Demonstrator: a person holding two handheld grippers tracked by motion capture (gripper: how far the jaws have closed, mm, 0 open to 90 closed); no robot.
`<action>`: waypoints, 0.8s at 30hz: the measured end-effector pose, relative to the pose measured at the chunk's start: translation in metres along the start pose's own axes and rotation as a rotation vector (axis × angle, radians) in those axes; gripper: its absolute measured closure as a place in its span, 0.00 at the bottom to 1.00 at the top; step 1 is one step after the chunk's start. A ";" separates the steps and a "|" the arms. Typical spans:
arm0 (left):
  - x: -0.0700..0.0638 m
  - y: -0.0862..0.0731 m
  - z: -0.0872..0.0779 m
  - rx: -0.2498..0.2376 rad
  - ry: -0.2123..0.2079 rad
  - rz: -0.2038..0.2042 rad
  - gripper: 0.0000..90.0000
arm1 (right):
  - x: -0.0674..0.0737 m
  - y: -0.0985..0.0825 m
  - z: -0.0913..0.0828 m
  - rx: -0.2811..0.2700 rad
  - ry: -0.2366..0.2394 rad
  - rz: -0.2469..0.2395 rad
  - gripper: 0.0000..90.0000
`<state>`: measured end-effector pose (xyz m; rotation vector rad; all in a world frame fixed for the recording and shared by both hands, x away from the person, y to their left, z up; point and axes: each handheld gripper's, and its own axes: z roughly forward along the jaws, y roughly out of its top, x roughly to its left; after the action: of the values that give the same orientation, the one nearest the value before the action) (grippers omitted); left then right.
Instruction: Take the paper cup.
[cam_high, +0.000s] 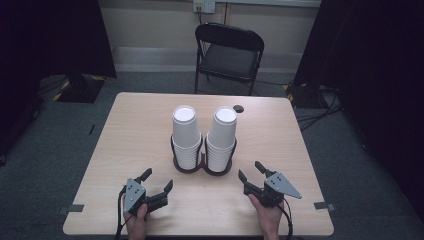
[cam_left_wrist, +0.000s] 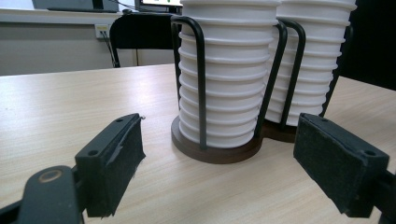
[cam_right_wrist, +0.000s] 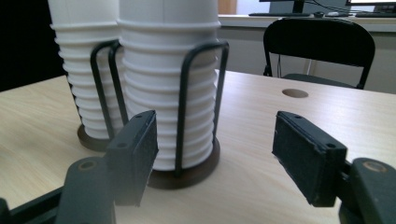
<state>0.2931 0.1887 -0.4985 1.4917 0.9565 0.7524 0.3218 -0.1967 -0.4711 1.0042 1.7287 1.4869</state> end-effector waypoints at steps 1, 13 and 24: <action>0.000 0.000 0.000 0.003 0.002 0.002 0.17 | 0.001 0.003 0.001 -0.001 0.004 -0.001 0.33; 0.000 0.000 0.000 -0.002 0.009 0.005 0.18 | 0.001 0.031 0.010 0.017 0.064 0.028 0.30; -0.001 0.000 -0.001 -0.006 0.001 0.016 0.18 | -0.004 0.055 0.020 0.026 0.093 0.008 0.31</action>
<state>0.2919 0.1878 -0.4986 1.4956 0.9440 0.7668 0.3485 -0.1865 -0.4203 0.9707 1.8150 1.5415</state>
